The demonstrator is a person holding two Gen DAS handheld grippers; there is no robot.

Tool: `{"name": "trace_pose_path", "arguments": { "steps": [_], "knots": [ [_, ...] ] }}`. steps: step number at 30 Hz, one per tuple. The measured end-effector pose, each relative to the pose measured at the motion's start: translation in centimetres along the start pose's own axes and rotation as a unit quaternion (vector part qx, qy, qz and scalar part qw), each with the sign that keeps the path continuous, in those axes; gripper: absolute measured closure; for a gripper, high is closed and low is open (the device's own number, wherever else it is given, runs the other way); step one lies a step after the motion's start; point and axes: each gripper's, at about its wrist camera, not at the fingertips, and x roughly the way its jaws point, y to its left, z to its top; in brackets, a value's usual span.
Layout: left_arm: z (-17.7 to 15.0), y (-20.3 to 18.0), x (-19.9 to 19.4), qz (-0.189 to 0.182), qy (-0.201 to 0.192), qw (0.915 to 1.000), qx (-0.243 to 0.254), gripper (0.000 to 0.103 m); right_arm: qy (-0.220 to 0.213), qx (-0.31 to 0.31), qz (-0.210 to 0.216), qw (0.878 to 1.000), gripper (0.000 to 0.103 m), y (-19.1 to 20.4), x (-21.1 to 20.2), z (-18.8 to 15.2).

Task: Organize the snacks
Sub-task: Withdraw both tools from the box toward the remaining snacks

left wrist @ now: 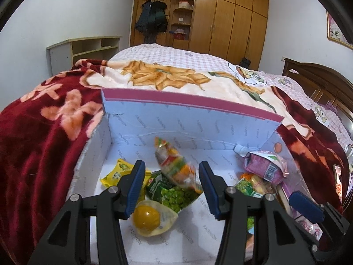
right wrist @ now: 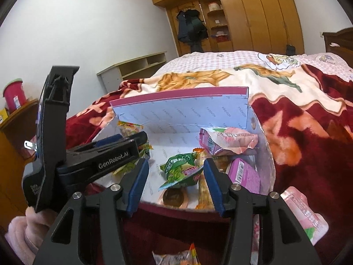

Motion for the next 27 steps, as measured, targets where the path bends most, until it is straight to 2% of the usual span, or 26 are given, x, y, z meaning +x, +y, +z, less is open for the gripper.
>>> {"name": "trace_pose_path", "arguments": {
  "steps": [15, 20, 27],
  "knots": [
    [-1.9, 0.1, -6.1, -0.014, 0.007, 0.9998, -0.014, 0.050, 0.008, -0.012, 0.000, 1.000, 0.050, 0.1, -3.8, -1.4],
    [-3.4, -0.5, -7.7, -0.032, 0.022, 0.9992, -0.011, 0.050, 0.008, -0.017, 0.000, 1.000, 0.050, 0.0, -5.8, -2.2],
    [-5.2, -2.1, -9.8, -0.057, 0.034, 0.9978, 0.001, 0.050, 0.013, -0.025, -0.023, 0.999, 0.050, -0.8, -8.0, -3.7]
  ]
}}
